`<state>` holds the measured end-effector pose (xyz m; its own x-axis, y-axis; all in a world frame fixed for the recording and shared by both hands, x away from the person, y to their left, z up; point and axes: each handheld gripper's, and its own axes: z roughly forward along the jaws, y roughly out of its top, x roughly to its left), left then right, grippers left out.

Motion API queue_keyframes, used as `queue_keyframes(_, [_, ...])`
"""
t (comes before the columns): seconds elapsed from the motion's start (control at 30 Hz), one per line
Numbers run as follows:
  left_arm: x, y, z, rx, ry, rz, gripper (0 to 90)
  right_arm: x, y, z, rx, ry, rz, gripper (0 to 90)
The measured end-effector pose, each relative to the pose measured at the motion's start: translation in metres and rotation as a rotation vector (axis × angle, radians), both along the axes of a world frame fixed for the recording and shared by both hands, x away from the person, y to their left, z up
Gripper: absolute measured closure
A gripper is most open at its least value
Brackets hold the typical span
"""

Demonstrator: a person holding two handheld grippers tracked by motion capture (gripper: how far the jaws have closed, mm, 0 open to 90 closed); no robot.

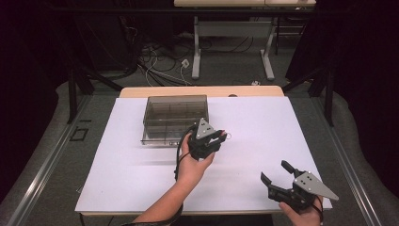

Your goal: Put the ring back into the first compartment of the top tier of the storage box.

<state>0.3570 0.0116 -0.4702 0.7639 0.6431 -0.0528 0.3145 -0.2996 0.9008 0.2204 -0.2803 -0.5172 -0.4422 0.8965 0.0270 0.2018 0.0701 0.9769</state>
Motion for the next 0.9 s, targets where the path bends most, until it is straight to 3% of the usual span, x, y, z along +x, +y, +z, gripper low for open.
queue_keyframes(0.9, [-0.002,0.041,0.014,-0.061,-0.026,0.065,75.3,0.0,0.001,0.0,-0.003,0.002,-0.004,15.2])
